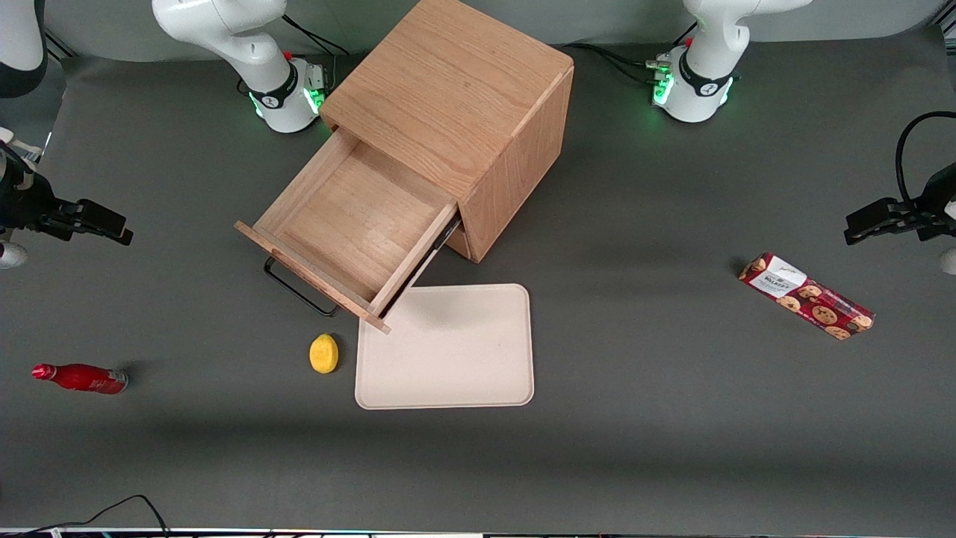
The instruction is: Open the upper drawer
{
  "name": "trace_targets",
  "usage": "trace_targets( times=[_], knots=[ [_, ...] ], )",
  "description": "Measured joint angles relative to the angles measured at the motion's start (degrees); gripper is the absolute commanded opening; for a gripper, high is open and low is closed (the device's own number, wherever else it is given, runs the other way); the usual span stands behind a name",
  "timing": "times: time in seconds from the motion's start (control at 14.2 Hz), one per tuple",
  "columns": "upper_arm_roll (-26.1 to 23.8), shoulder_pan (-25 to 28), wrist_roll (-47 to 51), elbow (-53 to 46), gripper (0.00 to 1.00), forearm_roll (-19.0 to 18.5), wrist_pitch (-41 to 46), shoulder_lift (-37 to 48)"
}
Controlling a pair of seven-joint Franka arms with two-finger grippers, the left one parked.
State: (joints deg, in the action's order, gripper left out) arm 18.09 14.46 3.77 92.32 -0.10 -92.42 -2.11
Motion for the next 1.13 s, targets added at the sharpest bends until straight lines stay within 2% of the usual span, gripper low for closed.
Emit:
trace_targets(
  times=[1.13],
  knots=[
    [-0.87, -5.4, -1.01, -6.82, 1.0, -0.01, -1.52, -6.16]
  ],
)
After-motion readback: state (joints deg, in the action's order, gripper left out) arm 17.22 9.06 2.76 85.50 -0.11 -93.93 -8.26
